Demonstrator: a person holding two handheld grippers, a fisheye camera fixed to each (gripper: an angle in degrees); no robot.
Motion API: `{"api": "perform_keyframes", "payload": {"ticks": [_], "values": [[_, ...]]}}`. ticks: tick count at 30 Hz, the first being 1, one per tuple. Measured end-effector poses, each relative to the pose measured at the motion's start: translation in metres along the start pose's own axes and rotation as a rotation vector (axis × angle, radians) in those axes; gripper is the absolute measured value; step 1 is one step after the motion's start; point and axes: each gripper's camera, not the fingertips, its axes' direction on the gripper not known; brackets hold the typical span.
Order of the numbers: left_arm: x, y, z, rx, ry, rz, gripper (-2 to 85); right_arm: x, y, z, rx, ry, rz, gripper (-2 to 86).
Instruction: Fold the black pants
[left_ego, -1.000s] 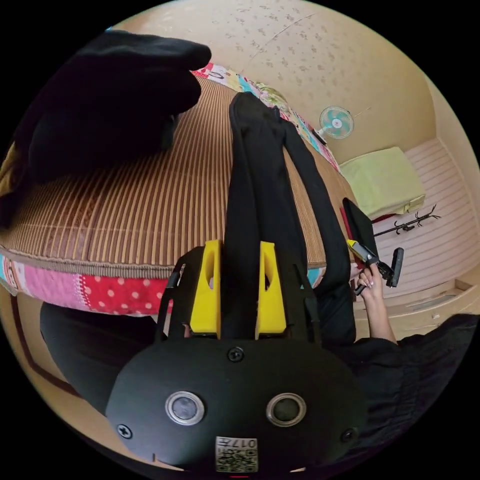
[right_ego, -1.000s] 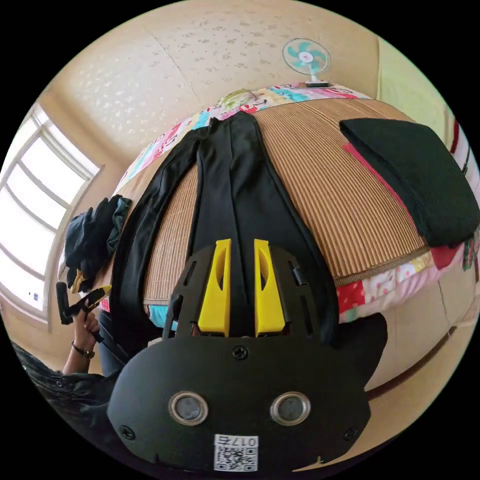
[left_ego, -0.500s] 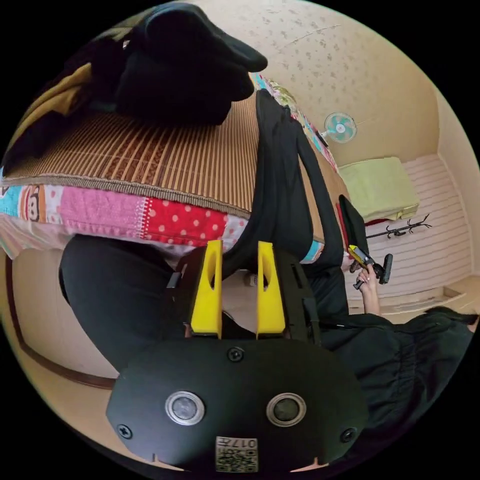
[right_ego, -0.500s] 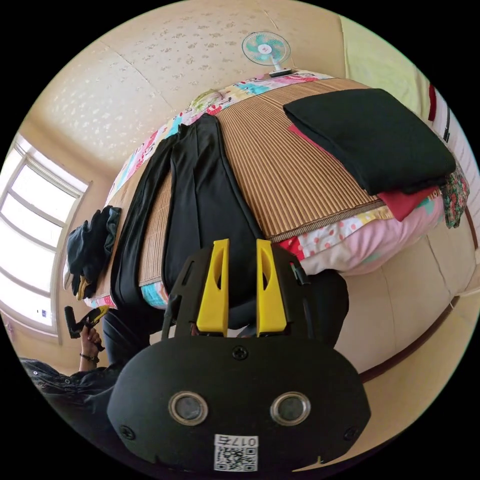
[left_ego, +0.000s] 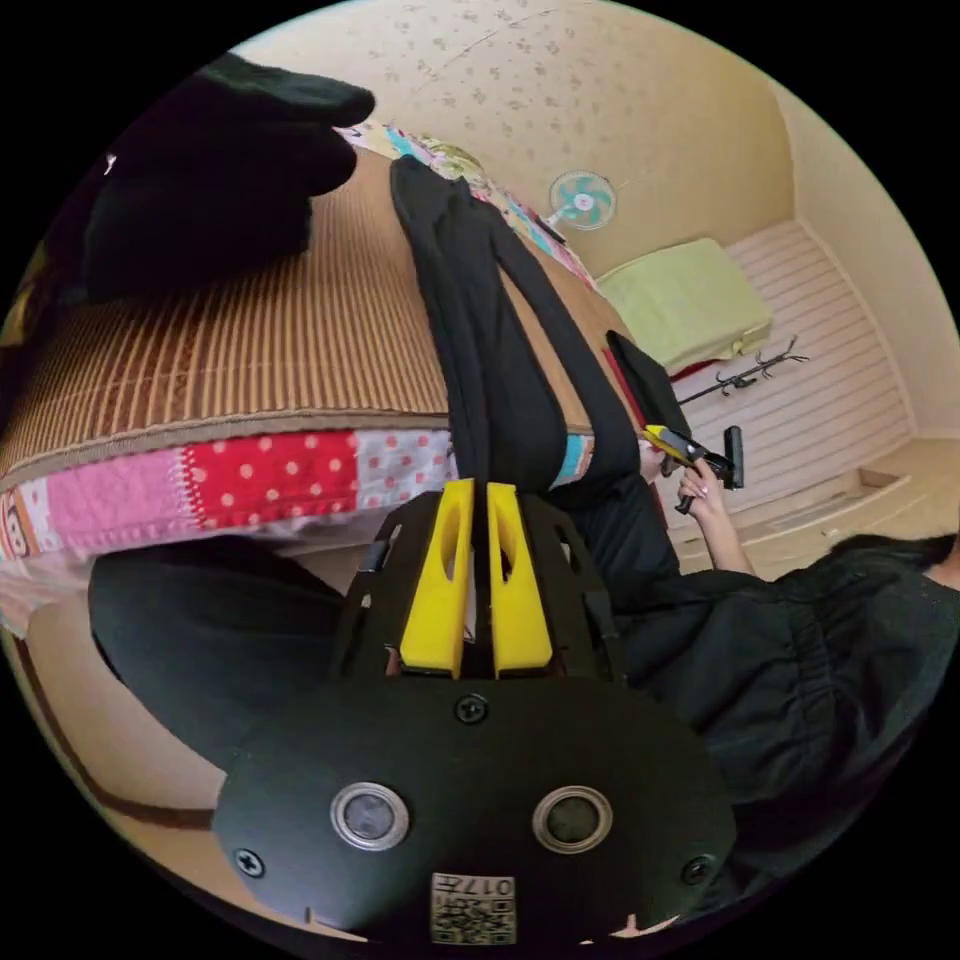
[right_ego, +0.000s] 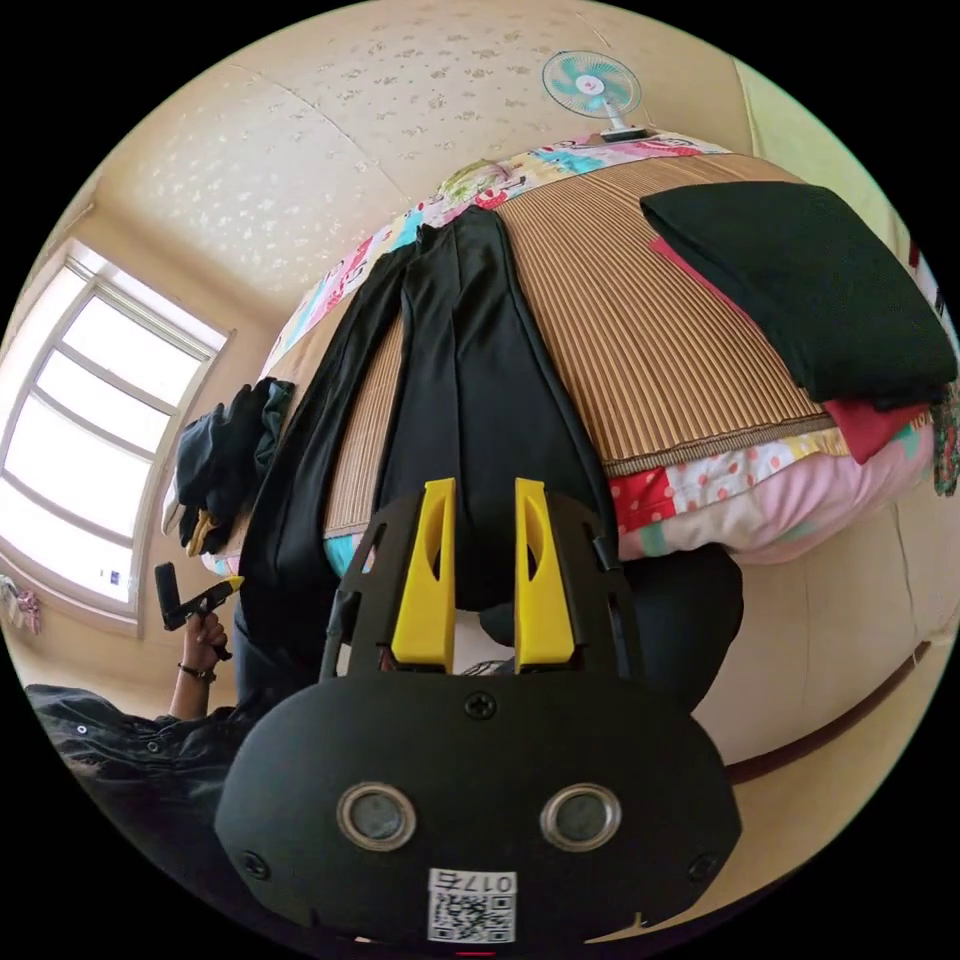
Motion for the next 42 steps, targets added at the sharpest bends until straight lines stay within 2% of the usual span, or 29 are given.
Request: {"api": "perform_keyframes", "payload": {"ticks": [2,3,5,7,10,11,13,15,17,19,20,22,25,27,29,33,36,39,41,42], "values": [[-0.008,0.012,0.003,-0.059,-0.129,-0.062,1.4,0.009,0.003,-0.001,-0.013,0.046,0.02,9.4],[-0.005,0.023,-0.002,-0.02,-0.195,-0.078,2.0,0.015,0.004,-0.005,-0.005,0.057,0.025,9.5],[0.005,0.037,-0.011,0.088,-0.189,-0.065,4.5,0.023,0.006,-0.011,0.018,0.09,0.016,10.0],[0.027,0.04,-0.015,0.206,-0.035,0.031,6.5,0.034,0.004,-0.013,0.013,0.19,-0.011,11.1],[0.068,0.024,-0.001,0.228,0.12,0.199,8.3,0.053,-0.003,-0.007,-0.055,0.219,-0.021,12.9],[0.079,0.021,0.003,0.226,0.139,0.24,8.6,0.059,-0.005,-0.004,-0.083,0.198,-0.017,13.2],[0.119,0.008,0.021,0.22,0.199,0.387,9.4,0.078,-0.005,0.014,-0.206,0.009,0.006,14.0],[0.146,0.001,0.032,0.22,0.243,0.477,9.7,0.085,0.002,0.019,-0.223,-0.088,0.003,14.3],[0.168,-0.003,0.043,0.229,0.284,0.541,9.9,0.089,0.009,0.018,-0.218,-0.067,-0.014,12.6],[0.191,-0.011,0.059,0.204,0.347,0.579,10.0,0.086,0.015,0.017,-0.268,-0.049,-0.07,4.5],[0.196,-0.012,0.063,0.194,0.37,0.586,10.1,0.084,0.017,0.015,-0.274,-0.07,-0.091,4.2],[0.215,-0.017,0.077,0.148,0.482,0.612,11.1,0.071,0.027,-0.008,-0.231,-0.233,-0.166,3.3],[0.236,-0.026,0.087,0.099,0.549,0.605,14.3,0.046,0.038,-0.045,-0.141,-0.362,-0.279,2.9],[0.244,-0.037,0.096,0.061,0.552,0.555,16.2,0.033,0.04,-0.057,-0.115,-0.382,-0.336,2.8],[0.247,-0.049,0.105,0.042,0.564,0.521,16.6,0.022,0.037,-0.059,-0.114,-0.423,-0.379,2.8],[0.247,-0.074,0.147,-0.133,0.613,0.43,14.1,0.0,0.027,-0.037,-0.19,-0.561,-0.482,3.0],[0.229,-0.066,0.152,-0.046,0.553,0.391,5.2,-0.012,0.014,-0.008,-0.359,-0.585,-0.6,3.7],[0.203,-0.053,0.149,0.01,0.628,0.362,3.1,0.003,-0.024,0.009,-0.593,-0.739,-0.709,4.9],[0.188,-0.049,0.147,0.032,0.678,0.332,2.8,0.025,-0.071,0.014,-0.597,-0.721,-0.602,7.0],[0.18,-0.046,0.145,0.047,0.696,0.308,2.9,0.037,-0.109,0.015,-0.53,-0.679,-0.529,9.5]]}}
